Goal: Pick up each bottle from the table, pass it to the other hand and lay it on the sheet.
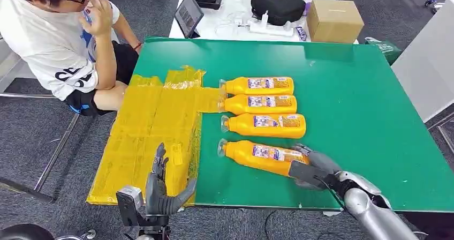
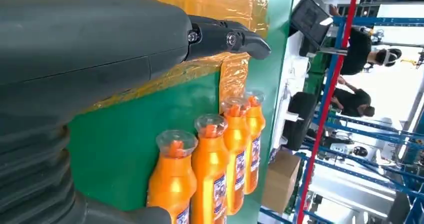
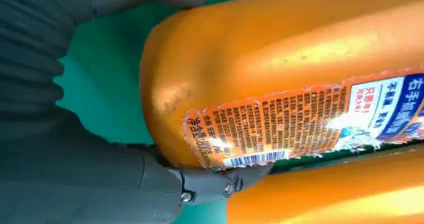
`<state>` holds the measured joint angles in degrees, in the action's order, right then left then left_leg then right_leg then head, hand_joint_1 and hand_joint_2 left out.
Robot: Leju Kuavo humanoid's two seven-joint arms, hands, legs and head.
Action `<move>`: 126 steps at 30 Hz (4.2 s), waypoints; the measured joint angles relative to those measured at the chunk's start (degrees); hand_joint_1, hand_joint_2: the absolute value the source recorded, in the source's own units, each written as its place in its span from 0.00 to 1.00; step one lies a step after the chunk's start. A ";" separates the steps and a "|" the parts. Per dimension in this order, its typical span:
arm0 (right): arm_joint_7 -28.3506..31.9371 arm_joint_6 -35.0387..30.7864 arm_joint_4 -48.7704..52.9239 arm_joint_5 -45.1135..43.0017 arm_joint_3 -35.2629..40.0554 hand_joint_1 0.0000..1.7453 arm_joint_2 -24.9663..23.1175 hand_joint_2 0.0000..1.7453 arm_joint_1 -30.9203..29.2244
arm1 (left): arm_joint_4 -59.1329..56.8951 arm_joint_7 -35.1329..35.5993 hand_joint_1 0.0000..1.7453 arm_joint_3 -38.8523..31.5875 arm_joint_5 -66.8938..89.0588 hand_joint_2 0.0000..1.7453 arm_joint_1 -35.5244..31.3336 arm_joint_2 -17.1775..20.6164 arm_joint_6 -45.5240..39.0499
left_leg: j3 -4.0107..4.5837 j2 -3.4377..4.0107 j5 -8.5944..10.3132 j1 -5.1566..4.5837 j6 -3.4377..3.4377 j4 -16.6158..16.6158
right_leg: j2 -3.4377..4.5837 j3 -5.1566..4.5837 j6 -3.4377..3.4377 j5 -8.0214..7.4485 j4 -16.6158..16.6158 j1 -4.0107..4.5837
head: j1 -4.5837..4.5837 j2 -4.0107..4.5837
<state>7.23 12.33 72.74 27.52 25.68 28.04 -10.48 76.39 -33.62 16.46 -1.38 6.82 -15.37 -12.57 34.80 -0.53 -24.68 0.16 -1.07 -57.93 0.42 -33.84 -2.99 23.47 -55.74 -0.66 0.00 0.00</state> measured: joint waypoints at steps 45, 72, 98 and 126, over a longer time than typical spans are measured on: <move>30.45 -35.89 23.34 -10.21 -20.20 1.00 -33.20 1.00 18.14 | 3.91 3.47 0.00 1.11 -13.50 1.00 1.79 1.05 7.79 | 0.15 0.02 -0.01 0.06 0.03 0.02 | -0.01 -0.17 0.04 0.06 -0.07 0.03 | 0.00 0.00; 32.48 -36.24 3.69 -3.12 -6.45 1.00 -36.15 1.00 14.96 | 5.31 8.55 0.00 7.32 -20.50 1.00 -2.31 4.04 27.19 | 0.17 -0.01 0.02 0.08 0.05 0.03 | -0.01 -0.16 0.05 0.06 -0.10 0.04 | -0.04 0.00; 30.80 -38.18 -16.15 2.14 5.03 1.00 -38.60 1.00 8.97 | 3.02 10.45 0.00 7.13 -21.99 1.00 -2.21 4.20 25.59 | 0.17 0.02 0.02 0.09 0.06 0.03 | 0.00 -0.21 0.05 0.06 -0.09 0.05 | -0.02 0.00; 30.36 -36.96 -17.20 -0.44 8.83 0.00 -38.03 1.00 8.56 | 2.73 9.68 1.00 5.68 -23.01 1.00 -1.70 4.33 23.65 | 0.17 0.03 0.02 0.09 0.06 0.03 | 0.00 -0.22 0.05 0.06 -0.09 0.05 | -0.02 0.00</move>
<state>37.59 -24.63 55.54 27.08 34.51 -9.99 -1.92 79.12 -23.93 22.14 -24.39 5.12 -11.04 11.08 34.98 -0.50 -24.66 0.25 -1.01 -57.91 0.42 -34.06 -2.94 23.53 -55.84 -0.61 -0.02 0.00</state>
